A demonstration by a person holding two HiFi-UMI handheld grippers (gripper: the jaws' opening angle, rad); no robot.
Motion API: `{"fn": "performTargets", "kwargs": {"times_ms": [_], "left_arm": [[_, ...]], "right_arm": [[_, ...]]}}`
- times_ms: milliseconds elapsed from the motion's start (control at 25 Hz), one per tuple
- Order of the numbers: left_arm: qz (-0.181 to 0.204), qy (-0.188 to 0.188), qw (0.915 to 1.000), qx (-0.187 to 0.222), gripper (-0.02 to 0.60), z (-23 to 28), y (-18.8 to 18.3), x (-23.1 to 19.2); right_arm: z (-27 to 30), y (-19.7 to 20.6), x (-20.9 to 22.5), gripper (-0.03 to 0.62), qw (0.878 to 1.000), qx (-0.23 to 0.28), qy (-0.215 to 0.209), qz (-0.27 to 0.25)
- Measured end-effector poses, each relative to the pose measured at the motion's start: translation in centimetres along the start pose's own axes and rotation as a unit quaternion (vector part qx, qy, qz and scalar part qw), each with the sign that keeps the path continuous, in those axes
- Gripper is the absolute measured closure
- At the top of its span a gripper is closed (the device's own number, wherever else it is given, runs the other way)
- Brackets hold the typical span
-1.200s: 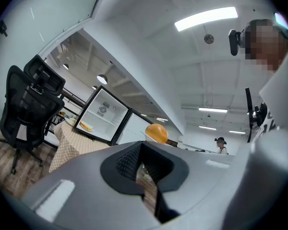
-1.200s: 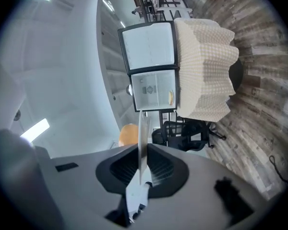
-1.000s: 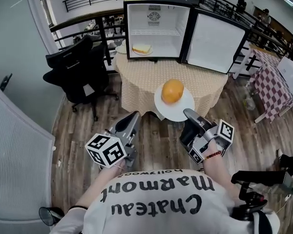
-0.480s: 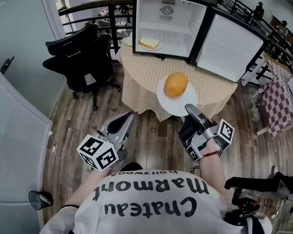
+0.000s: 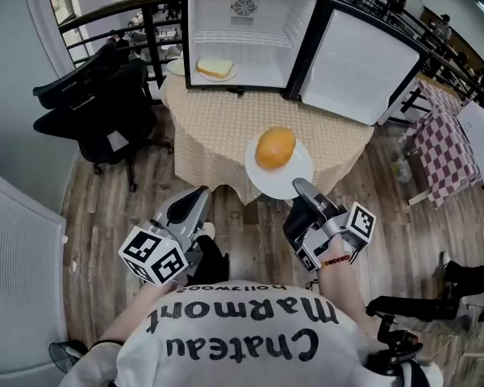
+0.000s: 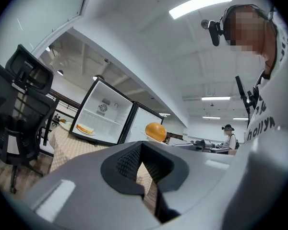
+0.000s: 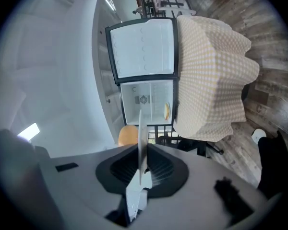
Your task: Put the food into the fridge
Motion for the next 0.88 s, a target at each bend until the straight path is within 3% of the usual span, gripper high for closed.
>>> {"fn": "performTargets", "kwargs": {"times_ms": [160,640,880], "left_arm": [[-0.022,0.015,0.9996,-0.001,0.578,3.6,0.4,-2.8],[-0.015,0.083,0.9965,-0.002,0.577,15.9,-2.9,-14.3],[-0.004,0.117,0.9931,0.005,0.578,19.7,-5.0,-15.2]], "right_arm": [[1.7,-2.2,0.5,0.545,1.000,0.023,0.009,-0.004],[13.9,-9.4,-0.2,0.545,0.997,0.071,-0.005,-0.016],[15.3,-11.7,-0.8,0.545,0.995,0.095,0.000,-0.018]]}}
Point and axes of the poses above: the fingertips, and each gripper's own axes: z forward along the fingers, x to its right, y out of its underside, the point moved 2 cm from there along -z, backward along the fingers, and after that the axes turned 8 degrees about z, right-handed, at the moved point
